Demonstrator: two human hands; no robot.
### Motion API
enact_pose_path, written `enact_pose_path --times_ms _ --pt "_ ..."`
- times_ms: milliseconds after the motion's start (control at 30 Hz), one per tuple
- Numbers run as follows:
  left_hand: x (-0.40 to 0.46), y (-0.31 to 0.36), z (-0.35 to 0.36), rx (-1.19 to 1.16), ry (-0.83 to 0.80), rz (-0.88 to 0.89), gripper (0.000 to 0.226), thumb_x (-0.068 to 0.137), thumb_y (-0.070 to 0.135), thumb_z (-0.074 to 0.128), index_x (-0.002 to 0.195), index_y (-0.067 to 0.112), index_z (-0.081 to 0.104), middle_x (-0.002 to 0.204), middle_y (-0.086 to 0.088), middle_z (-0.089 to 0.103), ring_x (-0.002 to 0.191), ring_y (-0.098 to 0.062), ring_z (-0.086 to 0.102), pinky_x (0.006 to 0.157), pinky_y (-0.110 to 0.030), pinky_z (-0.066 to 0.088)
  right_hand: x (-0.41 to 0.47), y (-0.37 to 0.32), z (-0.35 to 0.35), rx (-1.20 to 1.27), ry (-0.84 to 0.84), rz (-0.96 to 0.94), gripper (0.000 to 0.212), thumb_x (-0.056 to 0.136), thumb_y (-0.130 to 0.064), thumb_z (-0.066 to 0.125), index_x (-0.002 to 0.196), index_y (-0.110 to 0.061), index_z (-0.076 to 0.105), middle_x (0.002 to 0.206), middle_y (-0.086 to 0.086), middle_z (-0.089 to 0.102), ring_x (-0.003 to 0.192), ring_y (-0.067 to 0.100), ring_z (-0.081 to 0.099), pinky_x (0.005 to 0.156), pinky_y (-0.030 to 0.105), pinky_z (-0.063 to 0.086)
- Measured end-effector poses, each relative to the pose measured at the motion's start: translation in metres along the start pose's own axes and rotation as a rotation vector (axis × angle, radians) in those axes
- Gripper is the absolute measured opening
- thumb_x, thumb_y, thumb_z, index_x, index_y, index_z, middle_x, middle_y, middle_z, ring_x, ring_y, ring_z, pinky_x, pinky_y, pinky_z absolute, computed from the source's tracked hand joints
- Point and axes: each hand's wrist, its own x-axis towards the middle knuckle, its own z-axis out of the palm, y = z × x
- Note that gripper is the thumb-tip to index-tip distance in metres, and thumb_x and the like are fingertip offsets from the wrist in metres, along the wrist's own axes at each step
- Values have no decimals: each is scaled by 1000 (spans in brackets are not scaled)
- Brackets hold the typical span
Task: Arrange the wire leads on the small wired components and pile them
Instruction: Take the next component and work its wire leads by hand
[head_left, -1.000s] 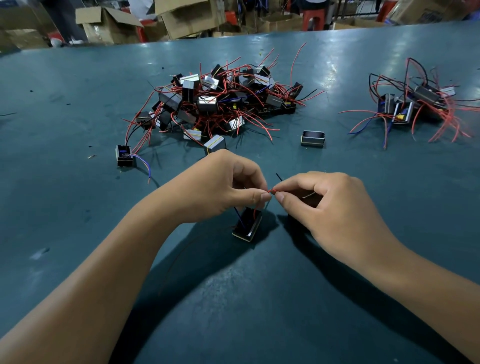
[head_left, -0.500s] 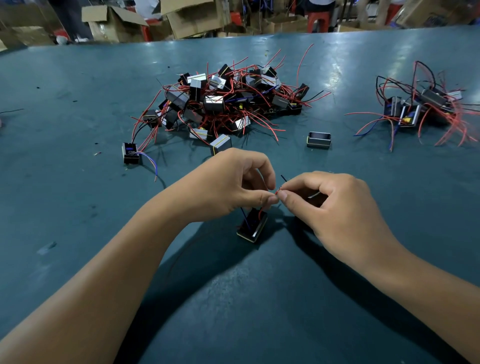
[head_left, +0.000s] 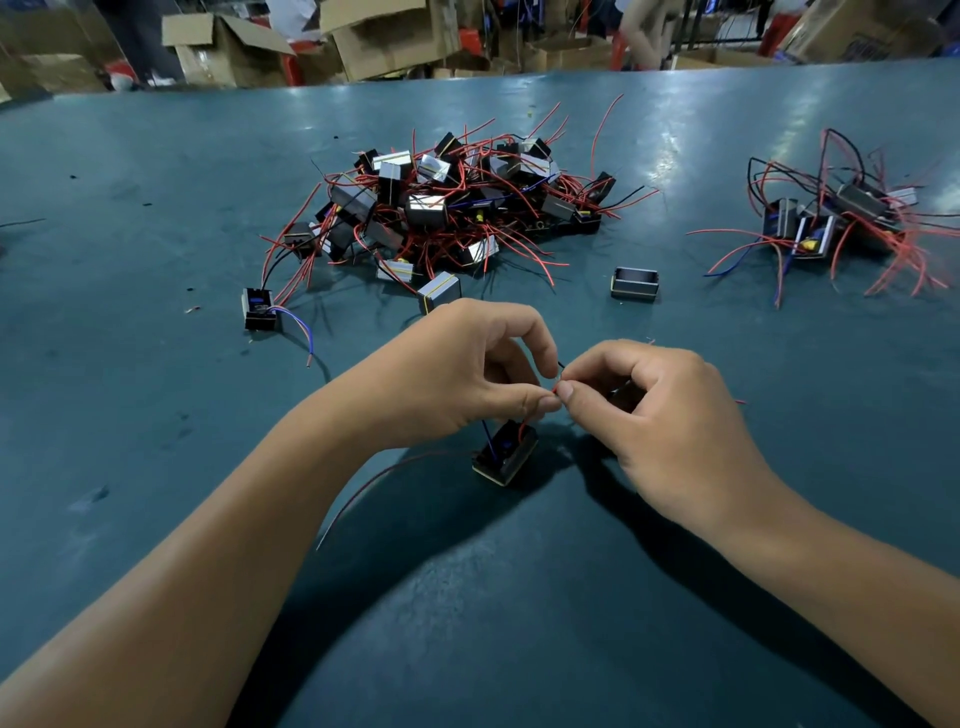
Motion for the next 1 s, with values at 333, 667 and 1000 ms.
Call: enact_pose_path --times_ms 333,667,1000 --pt "-2 2 -7 161 28 131 10 91 14 71 92 23 73 83 10 70 79 -14 65 68 -13 43 1 2 -2 35 -25 -3 18 87 -15 70 72 -24 67 52 -19 54 47 0 47 49 7 32" --pt "1 0 2 39 70 107 11 86 23 79 88 15 72 78 3 73 72 -10 65 68 -27 52 6 3 -11 16 -57 -29 18 88 -15 71 74 -25 67 56 -19 56 51 1 49 52 10 33" --pt "4 -3 5 -46 75 39 7 87 10 78 89 9 71 75 0 73 68 -7 64 67 -19 49 3 11 -13 -19 -73 -47 13 89 -20 71 87 -32 75 67 -22 67 58 -4 57 56 8 38"
